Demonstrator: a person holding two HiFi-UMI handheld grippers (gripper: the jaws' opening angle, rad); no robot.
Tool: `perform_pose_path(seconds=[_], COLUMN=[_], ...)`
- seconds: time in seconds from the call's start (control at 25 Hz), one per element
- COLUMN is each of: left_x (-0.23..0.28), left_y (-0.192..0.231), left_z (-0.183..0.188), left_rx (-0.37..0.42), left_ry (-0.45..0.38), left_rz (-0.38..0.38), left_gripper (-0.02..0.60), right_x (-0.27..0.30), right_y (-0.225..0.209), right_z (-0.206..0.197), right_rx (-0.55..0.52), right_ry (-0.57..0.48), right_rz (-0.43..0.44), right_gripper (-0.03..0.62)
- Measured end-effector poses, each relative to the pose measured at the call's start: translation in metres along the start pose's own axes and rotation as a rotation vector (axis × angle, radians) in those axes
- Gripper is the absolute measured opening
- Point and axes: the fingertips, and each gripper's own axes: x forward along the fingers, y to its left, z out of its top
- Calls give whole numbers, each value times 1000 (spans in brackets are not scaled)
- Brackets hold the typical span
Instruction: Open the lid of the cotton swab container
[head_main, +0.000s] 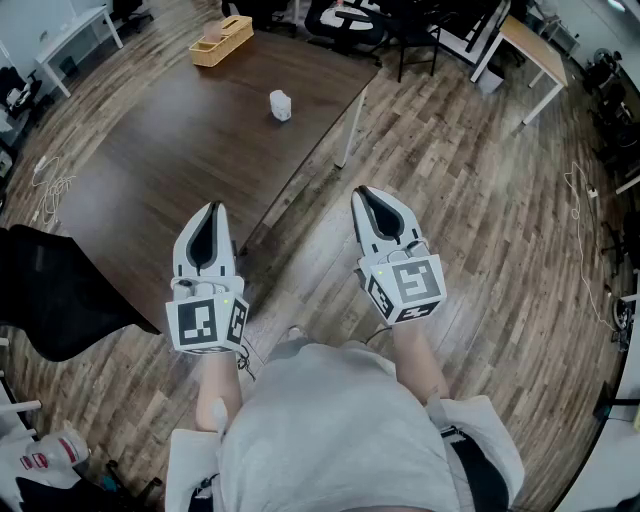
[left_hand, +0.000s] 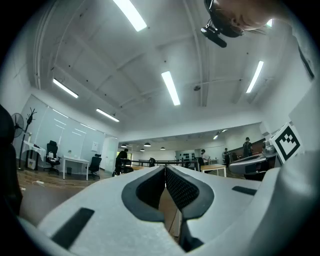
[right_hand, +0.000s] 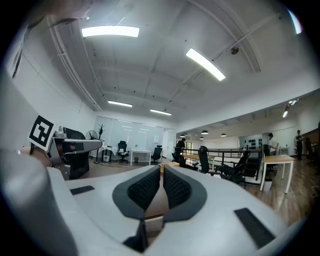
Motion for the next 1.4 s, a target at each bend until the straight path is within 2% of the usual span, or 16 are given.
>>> perform_pose_path(seconds=[0.72, 1.04, 1.4], left_x=[11, 18, 48], left_y=[16, 33, 38], left_z=[-6, -13, -24], left_rx=[0, -17, -17], left_ry=[0, 8, 16], left_rz=[-24, -30, -39], left_gripper=[12, 12, 12], right_x=[16, 28, 56], right_y=[6, 20, -3], right_z=[1, -5, -12], right_rx=[16, 26, 46], right_ry=[-26, -5, -2], right_rz=[-28, 0, -13], right_gripper=[23, 24, 24])
